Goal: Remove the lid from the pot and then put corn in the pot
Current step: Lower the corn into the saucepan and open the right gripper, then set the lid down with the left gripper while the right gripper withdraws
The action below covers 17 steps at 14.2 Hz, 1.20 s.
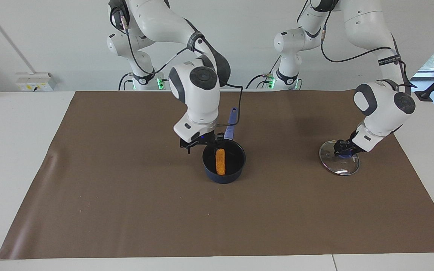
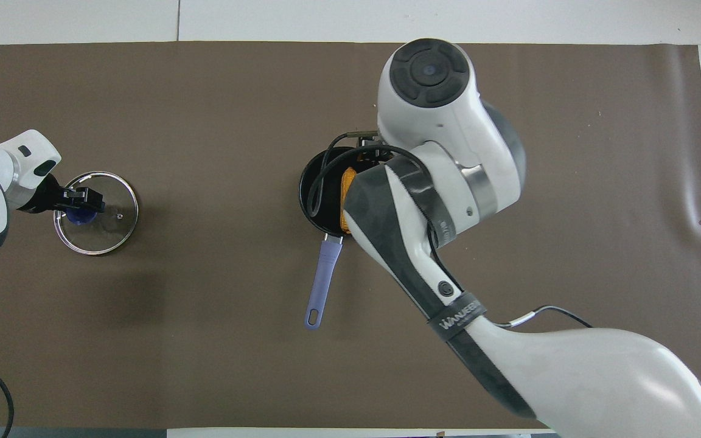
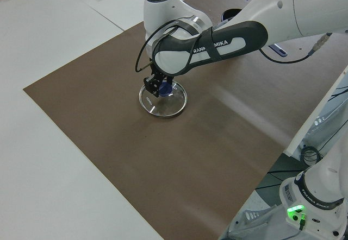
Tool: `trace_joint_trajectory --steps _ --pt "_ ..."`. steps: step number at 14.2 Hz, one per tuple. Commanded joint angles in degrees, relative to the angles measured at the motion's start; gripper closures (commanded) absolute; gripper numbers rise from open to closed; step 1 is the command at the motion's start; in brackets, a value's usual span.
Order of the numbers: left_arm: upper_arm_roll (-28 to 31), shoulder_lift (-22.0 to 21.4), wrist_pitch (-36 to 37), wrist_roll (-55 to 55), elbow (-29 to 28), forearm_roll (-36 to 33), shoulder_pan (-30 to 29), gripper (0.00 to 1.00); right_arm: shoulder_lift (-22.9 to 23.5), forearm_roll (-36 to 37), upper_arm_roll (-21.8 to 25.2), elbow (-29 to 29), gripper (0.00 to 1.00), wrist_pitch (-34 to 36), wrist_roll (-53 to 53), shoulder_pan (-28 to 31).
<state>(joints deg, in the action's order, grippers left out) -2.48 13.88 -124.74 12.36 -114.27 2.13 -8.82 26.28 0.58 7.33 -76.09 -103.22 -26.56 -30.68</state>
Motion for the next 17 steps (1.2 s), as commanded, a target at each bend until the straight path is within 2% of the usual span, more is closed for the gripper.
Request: trace_joint_trajectory --steps 1,4,6,7,8,9,10,11,15,16,17 --pt "-0.3 -1.9 -2.5 1.2 -2.3 -1.2 -0.4 1.0 -6.7 0.1 -0.7 -0.6 0.0 6.7 12.0 8.7" --pt "-0.3 -1.4 -3.5 4.7 -2.3 -1.2 0.0 1.0 -13.7 1.3 -0.5 -0.8 0.0 15.4 14.8 13.1" --pt "-0.4 -1.2 -3.7 7.2 -2.3 -1.2 0.1 1.0 -18.4 2.8 -0.2 -4.5 0.0 19.4 16.3 16.9" --pt "-0.3 -1.0 -3.7 7.8 -2.3 -1.2 0.2 1.0 -19.9 2.6 -0.3 -8.0 0.0 18.4 19.7 18.5" --pt "-0.3 -0.9 -3.7 7.9 -2.3 -1.2 0.1 1.0 -22.0 2.6 -0.3 -13.8 0.0 13.5 23.4 19.7" --pt "-0.3 -1.0 -3.6 7.9 -2.3 -1.2 0.1 1.0 -23.7 2.5 -0.2 -17.1 0.0 10.9 27.6 21.6" --pt "-0.3 -1.0 -3.4 7.8 -2.2 -1.2 0.2 0.09 -24.3 2.4 -0.2 -18.4 0.0 10.9 31.5 24.0" --pt "-0.3 -0.8 -3.0 7.8 -1.7 -1.2 0.4 0.0 -24.4 2.5 -0.4 -19.2 0.0 10.7 32.4 25.1" --pt "-0.3 -1.7 -1.1 7.0 0.4 -1.2 1.7 0.0 -26.8 2.8 -1.2 -19.9 0.0 11.0 32.3 25.3" --pt "-0.4 -2.4 1.9 5.4 3.0 -1.2 2.6 0.0 -27.3 2.8 -1.2 -20.9 0.0 11.0 32.3 25.2" --pt "-0.4 -2.5 10.7 -2.2 9.7 -1.3 4.5 0.0 -28.7 2.6 -1.3 -23.3 0.0 10.7 31.9 25.5"
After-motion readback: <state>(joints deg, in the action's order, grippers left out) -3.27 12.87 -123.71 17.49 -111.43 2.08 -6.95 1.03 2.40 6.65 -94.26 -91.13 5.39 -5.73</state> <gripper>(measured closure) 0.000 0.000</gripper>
